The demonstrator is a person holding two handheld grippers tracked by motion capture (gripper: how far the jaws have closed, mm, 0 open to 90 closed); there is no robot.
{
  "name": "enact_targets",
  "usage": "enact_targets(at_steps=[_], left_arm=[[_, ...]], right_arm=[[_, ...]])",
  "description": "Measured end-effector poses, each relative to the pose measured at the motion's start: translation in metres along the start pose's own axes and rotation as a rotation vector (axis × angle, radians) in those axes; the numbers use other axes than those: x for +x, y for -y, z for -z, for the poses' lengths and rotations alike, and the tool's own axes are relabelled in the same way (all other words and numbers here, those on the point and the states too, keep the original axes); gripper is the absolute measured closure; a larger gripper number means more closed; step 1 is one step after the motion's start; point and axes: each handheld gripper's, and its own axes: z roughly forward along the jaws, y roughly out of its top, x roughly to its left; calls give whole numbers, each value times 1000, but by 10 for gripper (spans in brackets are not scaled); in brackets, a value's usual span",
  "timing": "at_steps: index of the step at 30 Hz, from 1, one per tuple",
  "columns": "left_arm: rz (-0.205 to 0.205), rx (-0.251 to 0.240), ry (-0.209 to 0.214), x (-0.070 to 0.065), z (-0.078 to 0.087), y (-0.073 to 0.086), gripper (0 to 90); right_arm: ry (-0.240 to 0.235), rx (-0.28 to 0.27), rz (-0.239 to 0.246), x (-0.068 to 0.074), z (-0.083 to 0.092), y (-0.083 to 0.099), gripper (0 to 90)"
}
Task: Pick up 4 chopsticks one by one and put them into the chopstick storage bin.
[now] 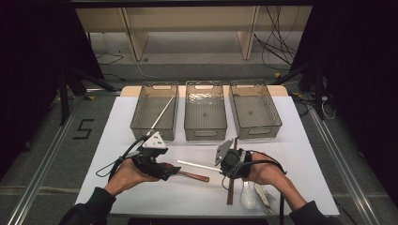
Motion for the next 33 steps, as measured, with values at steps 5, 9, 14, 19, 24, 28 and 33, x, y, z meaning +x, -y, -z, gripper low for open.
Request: enact_targets(at_steps=[5, 9, 14, 19, 24, 28, 33], left_arm=[[-39, 27, 5, -6, -4, -3, 157], [-57, 39, 22, -9, -6, -5, 167], [-91, 65, 51, -13, -9, -5, 198], [-125, 114, 81, -18, -15, -7, 261], [-148, 164, 117, -24, -20, -10, 331], [-172, 194, 130, -28, -24, -11, 375], [-193, 215, 146, -32, -26, -12, 475]], right_arm=[[-12, -5, 33, 5, 1, -6, 859], [-20, -11, 46, 9, 0, -9, 859], [-24, -10, 52, 11, 0, -10, 858], [-34, -11, 73, 14, 0, -12, 858], [-46, -17, 98, 19, -1, -16, 858], [-53, -18, 105, 21, -2, -17, 858], [-59, -20, 118, 23, -2, -18, 858]])
